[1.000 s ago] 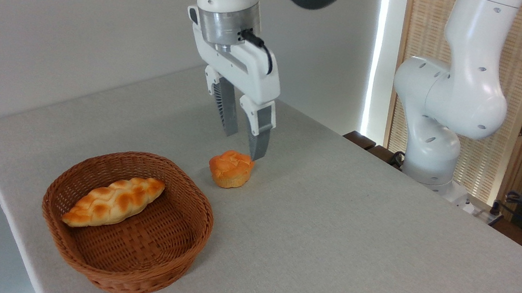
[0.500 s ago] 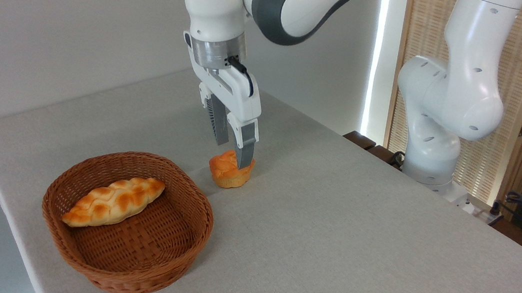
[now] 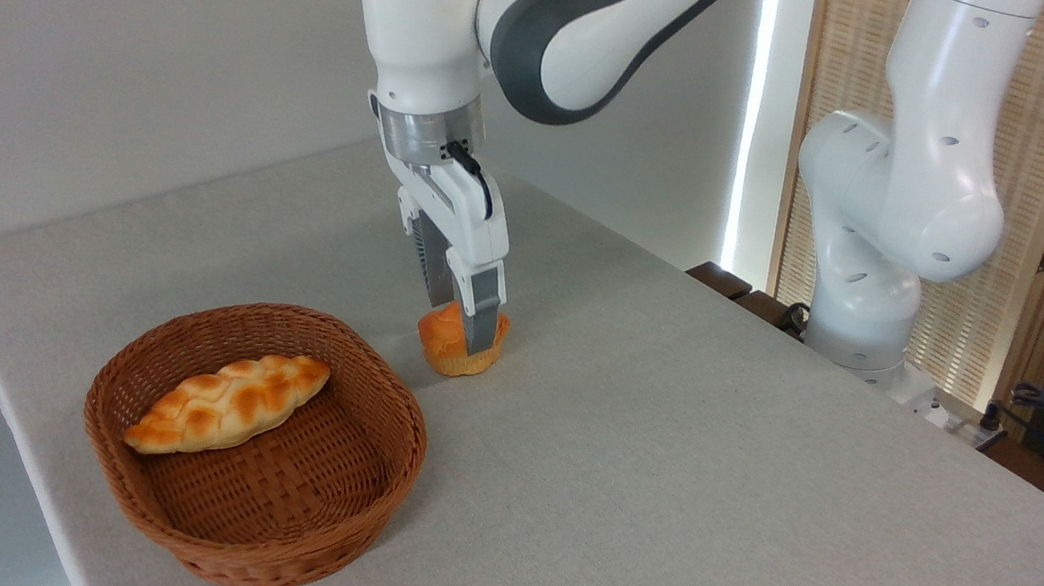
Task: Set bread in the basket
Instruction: 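Close the gripper around the small orange bun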
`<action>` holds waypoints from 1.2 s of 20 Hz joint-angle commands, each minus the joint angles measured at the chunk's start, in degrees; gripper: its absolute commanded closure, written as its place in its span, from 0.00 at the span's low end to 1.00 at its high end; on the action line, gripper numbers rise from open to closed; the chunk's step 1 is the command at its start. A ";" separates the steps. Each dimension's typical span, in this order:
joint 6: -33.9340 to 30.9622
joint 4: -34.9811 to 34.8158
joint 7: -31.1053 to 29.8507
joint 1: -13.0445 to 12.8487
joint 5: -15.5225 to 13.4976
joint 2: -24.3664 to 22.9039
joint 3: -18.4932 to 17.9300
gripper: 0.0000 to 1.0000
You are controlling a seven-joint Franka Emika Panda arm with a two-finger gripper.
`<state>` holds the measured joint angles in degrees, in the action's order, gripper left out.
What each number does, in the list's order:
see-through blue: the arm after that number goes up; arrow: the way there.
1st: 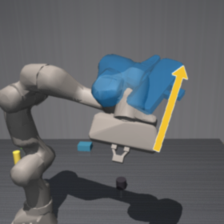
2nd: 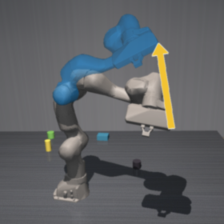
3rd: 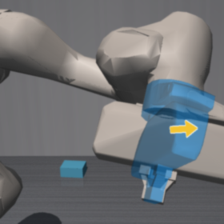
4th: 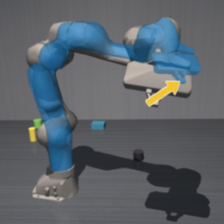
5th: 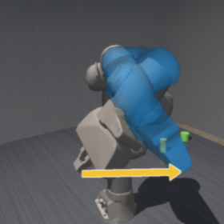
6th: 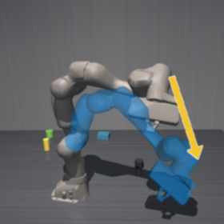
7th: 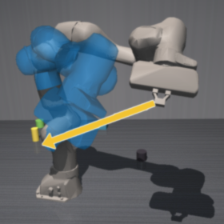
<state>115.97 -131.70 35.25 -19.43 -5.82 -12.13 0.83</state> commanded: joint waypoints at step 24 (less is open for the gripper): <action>-13.74 10.22 5.52 0.18 0.63 0.79 -2.57 0.82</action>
<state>109.54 -127.97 37.50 -19.58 -5.66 -12.01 0.31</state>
